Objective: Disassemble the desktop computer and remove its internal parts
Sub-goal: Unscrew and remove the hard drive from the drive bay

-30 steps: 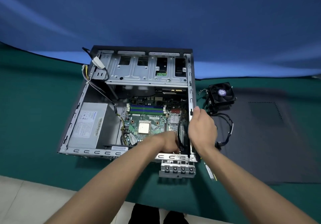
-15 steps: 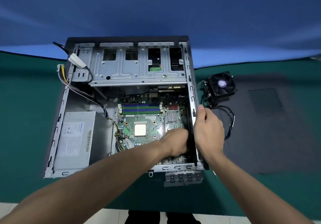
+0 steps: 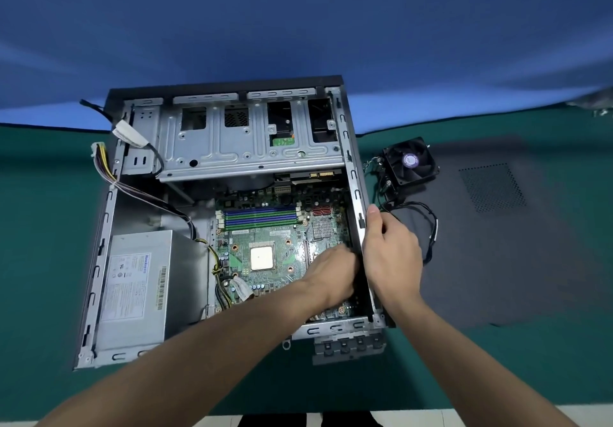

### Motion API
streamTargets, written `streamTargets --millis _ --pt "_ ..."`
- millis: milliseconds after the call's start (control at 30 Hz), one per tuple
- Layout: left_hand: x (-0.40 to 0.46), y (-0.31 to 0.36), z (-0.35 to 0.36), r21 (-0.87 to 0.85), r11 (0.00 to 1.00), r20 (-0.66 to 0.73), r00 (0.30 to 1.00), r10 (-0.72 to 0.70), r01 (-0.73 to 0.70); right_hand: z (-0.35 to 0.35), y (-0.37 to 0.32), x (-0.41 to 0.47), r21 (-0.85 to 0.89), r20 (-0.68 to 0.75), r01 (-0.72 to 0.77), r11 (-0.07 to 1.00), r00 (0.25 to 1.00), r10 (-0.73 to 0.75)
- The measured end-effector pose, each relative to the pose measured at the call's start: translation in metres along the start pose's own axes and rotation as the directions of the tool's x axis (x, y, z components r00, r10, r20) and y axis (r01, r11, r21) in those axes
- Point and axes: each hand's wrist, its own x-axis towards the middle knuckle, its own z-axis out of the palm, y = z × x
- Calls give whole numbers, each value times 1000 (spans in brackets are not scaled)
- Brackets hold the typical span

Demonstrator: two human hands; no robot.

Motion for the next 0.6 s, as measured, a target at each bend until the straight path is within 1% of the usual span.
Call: streamTargets --millis 133,267,333,467,600 --pt "1 0 0 -43 999 70 998 -2 5 0 -1 -1 -7 -4 0 1000 1000 0" --pt "1 1 -1 -77 996 76 997 -30 36 0 0 -1 -6 -3 2 1000 1000 -2" --pt "3 2 -2 -90 995 68 997 -39 45 0 0 0 -12 -9 6 1000 1000 -6" --pt "5 3 -4 -105 992 6 998 -70 70 1 1 1 -13 -8 1 1000 1000 -1" --pt "3 4 -5 -134 987 2 996 -89 89 2 1 0 2 -15 8 1000 1000 -8"
